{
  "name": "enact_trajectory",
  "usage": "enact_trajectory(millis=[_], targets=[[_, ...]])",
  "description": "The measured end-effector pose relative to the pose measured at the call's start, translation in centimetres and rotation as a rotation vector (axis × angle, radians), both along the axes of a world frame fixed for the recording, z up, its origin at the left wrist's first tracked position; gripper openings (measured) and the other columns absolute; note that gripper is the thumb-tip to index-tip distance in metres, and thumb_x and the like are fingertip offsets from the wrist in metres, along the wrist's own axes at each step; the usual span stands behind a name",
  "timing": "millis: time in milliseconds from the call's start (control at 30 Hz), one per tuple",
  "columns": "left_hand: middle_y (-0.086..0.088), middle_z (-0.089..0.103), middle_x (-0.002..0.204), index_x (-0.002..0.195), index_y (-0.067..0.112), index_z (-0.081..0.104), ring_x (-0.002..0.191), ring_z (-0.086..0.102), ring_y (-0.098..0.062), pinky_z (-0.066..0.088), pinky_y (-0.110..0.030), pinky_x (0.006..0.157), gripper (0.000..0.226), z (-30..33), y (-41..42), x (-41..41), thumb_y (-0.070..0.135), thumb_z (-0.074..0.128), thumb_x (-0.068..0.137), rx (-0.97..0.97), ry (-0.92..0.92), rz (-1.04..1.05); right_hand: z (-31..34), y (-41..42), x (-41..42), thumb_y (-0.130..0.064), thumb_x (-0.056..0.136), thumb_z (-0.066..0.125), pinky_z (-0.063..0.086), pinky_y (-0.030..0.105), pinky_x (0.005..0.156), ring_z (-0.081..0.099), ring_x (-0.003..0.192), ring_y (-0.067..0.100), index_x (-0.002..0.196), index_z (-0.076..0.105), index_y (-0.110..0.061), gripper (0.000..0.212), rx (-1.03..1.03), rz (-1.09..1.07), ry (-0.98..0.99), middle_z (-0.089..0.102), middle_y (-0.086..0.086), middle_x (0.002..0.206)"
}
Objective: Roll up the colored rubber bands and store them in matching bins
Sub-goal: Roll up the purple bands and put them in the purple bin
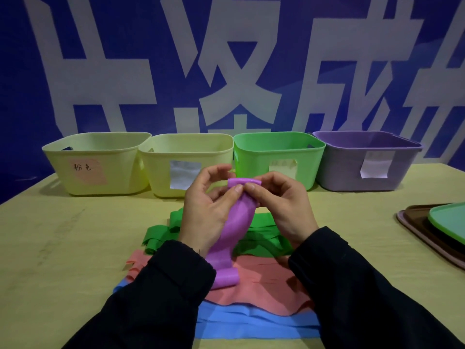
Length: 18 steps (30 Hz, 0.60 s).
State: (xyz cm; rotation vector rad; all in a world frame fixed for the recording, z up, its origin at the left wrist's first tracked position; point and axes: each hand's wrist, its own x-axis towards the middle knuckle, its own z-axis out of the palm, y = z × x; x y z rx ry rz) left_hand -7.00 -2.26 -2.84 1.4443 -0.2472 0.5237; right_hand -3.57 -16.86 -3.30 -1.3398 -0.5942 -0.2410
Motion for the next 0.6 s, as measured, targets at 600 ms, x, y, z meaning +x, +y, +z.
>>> enact_trajectory(millis=[600], targets=[[0.004,0.076,0.095,0.096,0.024,0.07,0.095,0.072,-0.013,0.055,-0.022,0.082,0.03,-0.03,0.4,0.05,-0.005,0.061,0.094,0.082,-0.07,0.011,0.17,-0.13,-0.12,-0.005,0.09,0.069,0.055,0.028,0.067,0.064,0.072,0.017,0.098,0.07,-0.012,0.01,-0.054,-0.021,-0.077,0.068,0.024,0.081]])
